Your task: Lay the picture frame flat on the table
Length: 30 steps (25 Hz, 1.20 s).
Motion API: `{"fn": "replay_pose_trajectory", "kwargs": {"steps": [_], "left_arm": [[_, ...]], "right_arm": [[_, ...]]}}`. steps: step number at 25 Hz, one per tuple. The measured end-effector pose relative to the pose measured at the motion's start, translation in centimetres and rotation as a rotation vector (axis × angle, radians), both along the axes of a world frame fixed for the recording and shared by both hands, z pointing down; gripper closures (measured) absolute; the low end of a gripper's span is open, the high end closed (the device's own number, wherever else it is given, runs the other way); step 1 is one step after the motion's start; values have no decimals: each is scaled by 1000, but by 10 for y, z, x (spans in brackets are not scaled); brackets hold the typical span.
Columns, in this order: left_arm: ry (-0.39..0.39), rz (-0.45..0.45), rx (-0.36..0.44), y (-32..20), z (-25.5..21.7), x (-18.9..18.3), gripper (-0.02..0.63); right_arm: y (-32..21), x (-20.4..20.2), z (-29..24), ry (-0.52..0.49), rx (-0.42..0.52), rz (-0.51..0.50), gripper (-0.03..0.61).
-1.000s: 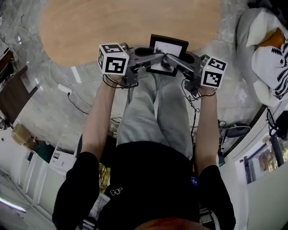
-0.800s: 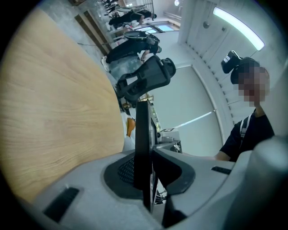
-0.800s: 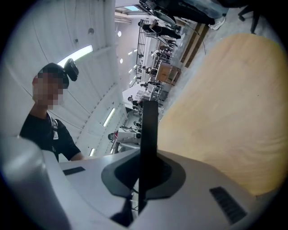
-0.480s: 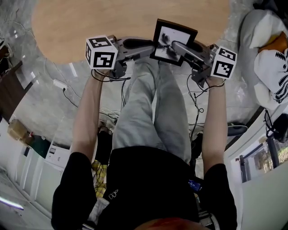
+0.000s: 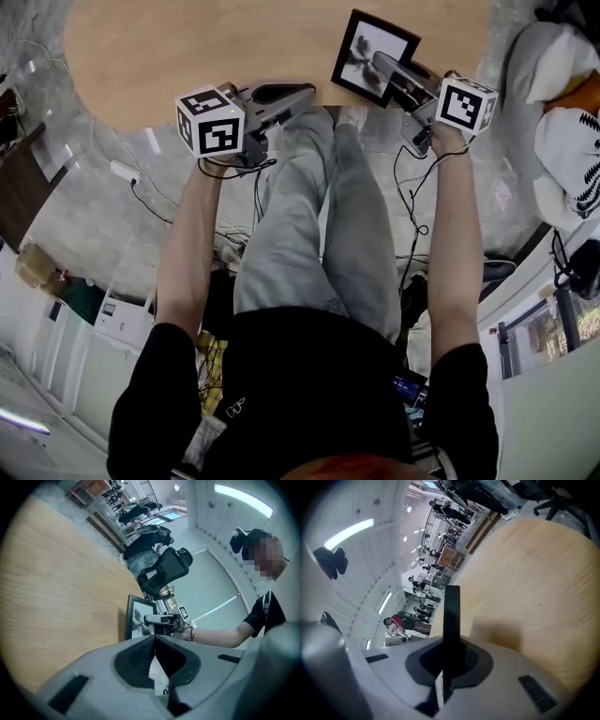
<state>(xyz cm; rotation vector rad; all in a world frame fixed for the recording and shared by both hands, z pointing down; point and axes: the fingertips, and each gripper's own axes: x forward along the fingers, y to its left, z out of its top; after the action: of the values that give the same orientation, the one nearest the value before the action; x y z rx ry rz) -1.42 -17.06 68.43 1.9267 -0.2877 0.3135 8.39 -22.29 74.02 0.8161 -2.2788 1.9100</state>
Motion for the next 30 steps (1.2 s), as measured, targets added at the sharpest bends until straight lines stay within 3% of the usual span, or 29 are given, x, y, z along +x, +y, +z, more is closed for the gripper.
{"fn": "replay_pose_trajectory", "kwargs": {"steps": [11, 13, 20, 25, 30], "left_arm": [[-53, -12, 45, -1, 5, 30, 606], [-53, -14, 45, -2, 5, 32, 606], [-62, 2, 36, 7, 7, 34, 606], [-60, -12, 23, 10, 6, 36, 606], [-56, -19, 28, 12, 3, 39, 606]], "right_arm": [[-5, -5, 39, 158, -75, 8, 558], [-7, -5, 41, 227, -49, 0, 550], [-8, 10, 53, 595, 67, -33, 370], [-8, 20, 50, 757, 98, -3, 334], [-5, 30, 48, 857, 107, 46, 327]]}}
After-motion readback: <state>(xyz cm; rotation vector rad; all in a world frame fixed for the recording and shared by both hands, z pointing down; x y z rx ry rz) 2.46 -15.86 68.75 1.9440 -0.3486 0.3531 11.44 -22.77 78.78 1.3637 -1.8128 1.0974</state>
